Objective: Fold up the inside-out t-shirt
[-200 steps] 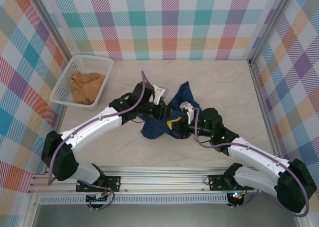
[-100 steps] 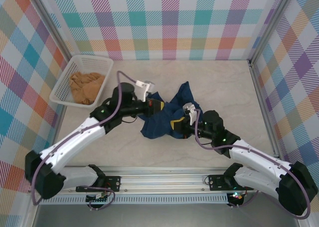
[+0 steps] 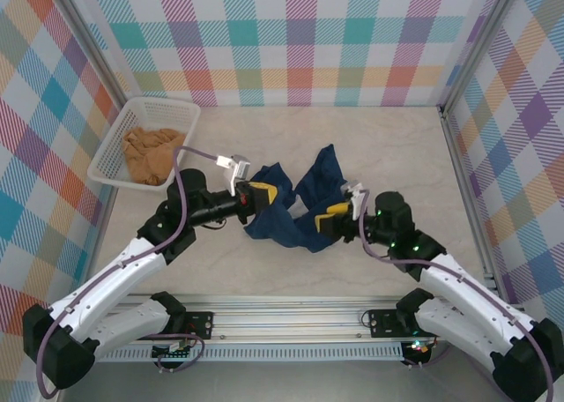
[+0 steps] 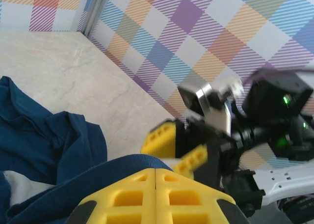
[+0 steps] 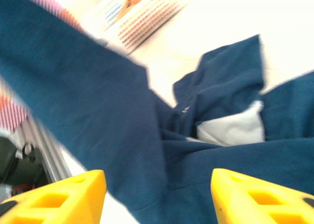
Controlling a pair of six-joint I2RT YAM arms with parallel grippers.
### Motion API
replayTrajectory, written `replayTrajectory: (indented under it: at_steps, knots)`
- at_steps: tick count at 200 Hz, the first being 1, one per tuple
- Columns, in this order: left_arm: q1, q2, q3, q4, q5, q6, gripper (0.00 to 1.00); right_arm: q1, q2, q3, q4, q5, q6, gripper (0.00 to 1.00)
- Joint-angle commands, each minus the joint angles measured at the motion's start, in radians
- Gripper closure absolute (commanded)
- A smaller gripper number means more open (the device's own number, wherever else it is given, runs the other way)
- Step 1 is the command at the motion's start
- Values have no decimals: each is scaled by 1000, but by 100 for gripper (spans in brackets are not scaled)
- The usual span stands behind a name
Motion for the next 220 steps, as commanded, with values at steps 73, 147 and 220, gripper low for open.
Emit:
replayTrajectory:
  at_steps: [73, 147, 220]
  knots:
    - [4, -113, -66, 14, -31, 73, 100, 22, 544, 200, 311, -423, 344, 11]
    - [4, -175, -82, -78, -281, 47, 100, 92, 627, 230, 621, -522, 467, 76]
    - [1, -235, -261, -221, -220, -102, 100, 106, 227, 62, 179, -201, -18, 100]
